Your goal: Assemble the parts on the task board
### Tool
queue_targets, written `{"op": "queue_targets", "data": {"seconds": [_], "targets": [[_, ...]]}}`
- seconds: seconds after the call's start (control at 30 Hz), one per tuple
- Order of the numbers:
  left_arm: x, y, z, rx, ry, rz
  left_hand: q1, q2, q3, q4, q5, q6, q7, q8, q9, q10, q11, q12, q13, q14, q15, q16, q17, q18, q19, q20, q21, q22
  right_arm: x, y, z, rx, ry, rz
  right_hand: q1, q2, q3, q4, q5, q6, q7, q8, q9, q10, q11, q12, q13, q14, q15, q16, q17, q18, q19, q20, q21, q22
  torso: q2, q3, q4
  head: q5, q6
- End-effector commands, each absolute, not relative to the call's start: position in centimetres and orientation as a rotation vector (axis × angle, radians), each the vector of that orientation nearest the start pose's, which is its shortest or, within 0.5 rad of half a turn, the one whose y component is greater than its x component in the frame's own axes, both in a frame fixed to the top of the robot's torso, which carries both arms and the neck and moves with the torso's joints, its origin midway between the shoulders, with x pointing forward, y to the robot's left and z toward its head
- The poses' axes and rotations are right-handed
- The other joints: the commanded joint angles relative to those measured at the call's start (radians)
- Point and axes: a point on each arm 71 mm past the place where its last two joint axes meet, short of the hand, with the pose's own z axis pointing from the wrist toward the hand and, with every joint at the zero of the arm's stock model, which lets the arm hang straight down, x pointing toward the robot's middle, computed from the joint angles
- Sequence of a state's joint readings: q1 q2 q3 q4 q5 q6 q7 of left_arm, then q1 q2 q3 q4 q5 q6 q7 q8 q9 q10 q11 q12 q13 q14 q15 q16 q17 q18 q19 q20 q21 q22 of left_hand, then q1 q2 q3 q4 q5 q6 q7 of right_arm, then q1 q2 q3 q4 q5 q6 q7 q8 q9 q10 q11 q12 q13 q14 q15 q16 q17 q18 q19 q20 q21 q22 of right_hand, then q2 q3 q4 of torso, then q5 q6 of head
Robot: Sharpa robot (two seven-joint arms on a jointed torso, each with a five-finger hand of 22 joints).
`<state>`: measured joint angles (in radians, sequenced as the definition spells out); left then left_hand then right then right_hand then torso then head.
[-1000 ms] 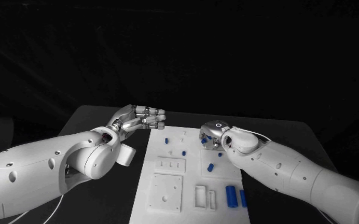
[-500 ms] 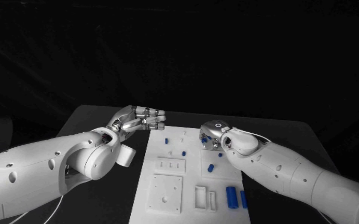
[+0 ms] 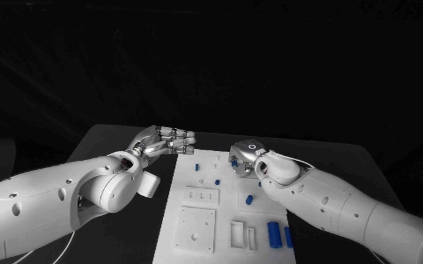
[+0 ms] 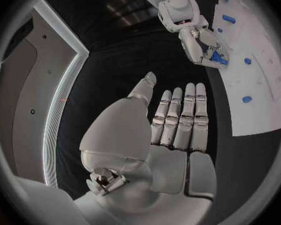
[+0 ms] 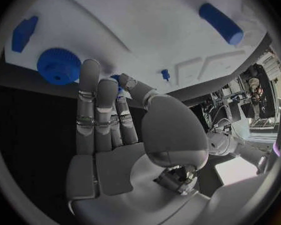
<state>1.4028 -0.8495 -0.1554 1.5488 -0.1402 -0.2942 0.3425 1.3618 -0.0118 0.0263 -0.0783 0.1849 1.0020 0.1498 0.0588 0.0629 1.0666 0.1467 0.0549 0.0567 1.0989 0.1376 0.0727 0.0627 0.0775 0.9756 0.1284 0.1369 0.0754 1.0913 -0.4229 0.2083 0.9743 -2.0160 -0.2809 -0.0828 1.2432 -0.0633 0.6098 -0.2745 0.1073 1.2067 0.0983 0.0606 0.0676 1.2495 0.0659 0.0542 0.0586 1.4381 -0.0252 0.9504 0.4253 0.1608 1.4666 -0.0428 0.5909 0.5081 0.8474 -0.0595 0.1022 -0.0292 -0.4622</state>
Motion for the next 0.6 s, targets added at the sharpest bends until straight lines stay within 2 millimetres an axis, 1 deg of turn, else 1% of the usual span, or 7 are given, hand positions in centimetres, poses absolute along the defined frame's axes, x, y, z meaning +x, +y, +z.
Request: {"op": "queue_targets", "data": {"seconds": [0.03, 0.13, 0.23, 0.37, 0.4, 0.53, 0.6], "targets": [[50.0, 19.9, -11.9, -0.815, 1.495, -1.526, 0.007, 0.005, -0.002, 0.000, -0.006, -0.001, 0.003, 0.003, 0.001, -0.005, 0.003, 0.004, 0.001, -0.001, 0.004, -0.001, 0.001, -0.004, 0.004, 0.002, 0.004, -0.001, 57.1, -13.3, -19.3, -0.414, 1.428, 0.302, 0.009, 0.002, -0.005, -0.002, -0.003, 0.005, 0.000, 0.002, 0.000, 0.018, -0.013, 0.004, 0.001, 0.000, -0.008, 0.005, 0.002, 0.006, -0.001, -0.009, 0.000, 0.008, 0.002, 0.0000, 0.0007, -0.003, 0.002], [50.1, 19.9, -11.9, -0.815, 1.495, -1.525, 0.008, 0.005, -0.003, 0.001, -0.007, -0.001, 0.003, 0.003, 0.001, -0.007, 0.004, 0.004, 0.001, -0.002, 0.004, -0.001, 0.001, -0.004, 0.005, 0.002, 0.004, -0.001, 57.1, -12.6, -18.9, -0.402, 1.405, 0.302, 0.008, 0.001, -0.007, -0.002, -0.006, 0.006, -0.001, 0.003, 0.000, 0.019, -0.014, 0.004, 0.001, 0.000, -0.009, 0.005, 0.002, 0.006, -0.001, -0.009, -0.002, 0.011, 0.003, -0.0020, 0.0029, -0.004, 0.005], [50.1, 19.9, -11.9, -0.815, 1.495, -1.525, 0.008, 0.005, -0.003, 0.001, -0.007, -0.001, 0.003, 0.003, 0.001, -0.007, 0.004, 0.004, 0.001, -0.002, 0.004, -0.001, 0.001, -0.004, 0.005, 0.002, 0.004, -0.001, 57.2, -12.0, -18.5, -0.402, 1.382, 0.300, 0.008, 0.001, -0.006, -0.001, -0.003, 0.005, -0.001, 0.003, 0.000, 0.018, -0.013, 0.004, 0.001, 0.000, -0.009, 0.005, 0.002, 0.005, 0.000, -0.010, -0.003, 0.014, 0.003, -0.0030, 0.0016, -0.004, 0.007], [50.1, 19.8, -11.7, -0.813, 1.493, -1.525, 0.008, 0.005, -0.003, 0.001, -0.007, -0.001, 0.003, 0.003, 0.001, -0.007, 0.004, 0.004, 0.001, -0.002, 0.004, -0.001, 0.001, -0.004, 0.005, 0.002, 0.004, -0.001, 57.2, -11.3, -18.0, -0.397, 1.355, 0.303, 0.007, -0.001, -0.002, -0.001, -0.005, 0.007, -0.001, 0.002, 0.000, 0.019, -0.014, 0.004, 0.001, -0.001, -0.009, 0.006, 0.004, 0.004, 0.000, -0.011, -0.007, 0.023, 0.008, -0.0021, 0.0018, -0.004, 0.011], [50.1, 19.8, -11.6, -0.812, 1.492, -1.525, 0.008, 0.005, -0.003, 0.001, -0.007, -0.001, 0.003, 0.003, 0.001, -0.007, 0.004, 0.004, 0.001, -0.002, 0.004, -0.001, 0.001, -0.004, 0.005, 0.002, 0.004, -0.001, 57.3, -11.1, -17.9, -0.395, 1.348, 0.303, 0.007, -0.001, -0.002, -0.001, -0.005, 0.007, -0.001, 0.002, 0.000, 0.019, -0.014, 0.004, 0.001, -0.001, -0.009, 0.006, 0.004, 0.004, 0.000, -0.011, -0.007, 0.023, 0.008, -0.0020, 0.0017, -0.004, 0.010], [50.1, 19.8, -11.4, -0.808, 1.488, -1.525, 0.009, 0.003, -0.004, 0.001, -0.006, -0.002, 0.004, 0.003, 0.001, -0.009, 0.005, 0.004, 0.001, -0.002, 0.004, -0.001, 0.001, -0.004, 0.005, 0.002, 0.003, -0.001, 57.4, -10.6, -17.5, -0.384, 1.323, 0.304, 0.007, -0.002, -0.001, 0.000, -0.006, -0.001, 0.001, 0.002, -0.001, 0.009, -0.011, 0.003, 0.001, 0.000, -0.007, 0.006, 0.004, 0.004, 0.001, -0.009, -0.010, 0.029, 0.010, -0.0050, 0.0045, -0.004, 0.012], [50.1, 19.7, -11.3, -0.807, 1.487, -1.526, 0.009, 0.003, -0.004, 0.001, -0.006, -0.002, 0.004, 0.003, 0.001, -0.009, 0.005, 0.004, 0.001, -0.002, 0.004, -0.001, 0.001, -0.004, 0.005, 0.002, 0.003, -0.001, 57.4, -10.5, -17.4, -0.379, 1.312, 0.305, 0.006, -0.004, -0.001, 0.001, -0.010, 0.000, 0.001, 0.003, 0.000, 0.009, -0.011, 0.004, 0.001, 0.000, -0.007, 0.006, 0.005, 0.005, 0.001, -0.008, -0.011, 0.032, 0.011, -0.0051, 0.0049, -0.001, 0.013]]}}
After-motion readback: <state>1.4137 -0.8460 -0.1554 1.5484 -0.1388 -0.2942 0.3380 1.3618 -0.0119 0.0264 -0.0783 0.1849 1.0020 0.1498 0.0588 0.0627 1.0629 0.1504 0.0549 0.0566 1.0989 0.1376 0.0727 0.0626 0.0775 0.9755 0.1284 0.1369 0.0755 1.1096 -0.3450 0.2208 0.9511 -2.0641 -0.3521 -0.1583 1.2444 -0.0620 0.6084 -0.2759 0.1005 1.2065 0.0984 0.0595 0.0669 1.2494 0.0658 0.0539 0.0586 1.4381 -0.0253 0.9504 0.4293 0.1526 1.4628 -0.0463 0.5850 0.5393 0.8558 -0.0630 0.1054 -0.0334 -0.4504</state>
